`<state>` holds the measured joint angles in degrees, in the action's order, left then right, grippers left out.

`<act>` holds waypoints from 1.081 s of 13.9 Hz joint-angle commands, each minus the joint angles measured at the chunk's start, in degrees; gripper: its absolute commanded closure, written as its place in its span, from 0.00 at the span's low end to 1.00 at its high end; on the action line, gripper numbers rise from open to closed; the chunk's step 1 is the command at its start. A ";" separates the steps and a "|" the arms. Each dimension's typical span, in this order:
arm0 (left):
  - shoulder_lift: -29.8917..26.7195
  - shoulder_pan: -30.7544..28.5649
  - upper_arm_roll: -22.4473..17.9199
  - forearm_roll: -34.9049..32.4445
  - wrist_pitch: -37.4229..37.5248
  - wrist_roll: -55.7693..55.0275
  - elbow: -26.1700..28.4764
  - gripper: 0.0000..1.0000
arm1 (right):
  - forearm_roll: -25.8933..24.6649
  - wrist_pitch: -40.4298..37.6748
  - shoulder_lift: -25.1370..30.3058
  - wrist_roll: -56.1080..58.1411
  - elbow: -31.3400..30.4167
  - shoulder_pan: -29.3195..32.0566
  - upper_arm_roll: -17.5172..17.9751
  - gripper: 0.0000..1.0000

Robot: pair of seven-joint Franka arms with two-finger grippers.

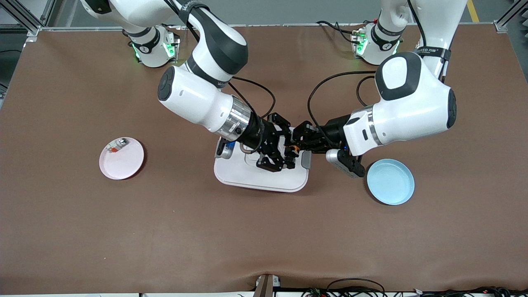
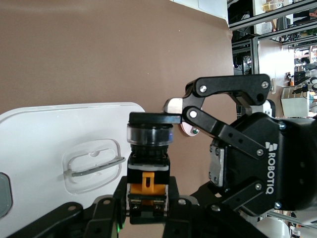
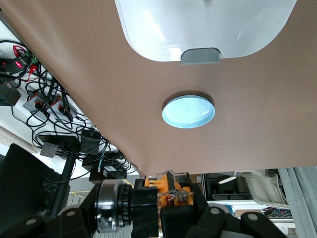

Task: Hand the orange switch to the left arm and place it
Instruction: 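Close the left gripper on the switch held by the right gripper, then open the right gripper and withdraw while the left gripper pulls the switch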

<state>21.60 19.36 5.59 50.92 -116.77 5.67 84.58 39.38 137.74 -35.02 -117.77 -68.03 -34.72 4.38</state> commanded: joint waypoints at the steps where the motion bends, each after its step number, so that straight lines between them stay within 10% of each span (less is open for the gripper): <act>1: 0.02 -0.02 0.12 1.37 0.14 0.66 -0.38 1.00 | -0.44 0.42 -1.63 -2.20 2.73 -0.97 -0.42 0.00; 8: -3.14 -2.04 -0.23 -1.60 4.00 0.22 -0.47 1.00 | -4.72 -1.33 -0.85 -0.71 2.55 0.00 -0.34 0.00; 15: -7.45 -11.70 0.12 -15.31 21.72 1.35 -6.25 1.00 | -14.55 -35.63 7.92 26.55 1.07 5.89 -0.51 0.00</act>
<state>14.78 9.99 5.48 39.52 -100.99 5.89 82.12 29.57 110.89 -31.78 -100.38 -64.91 -30.02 3.36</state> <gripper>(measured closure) 0.665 0.000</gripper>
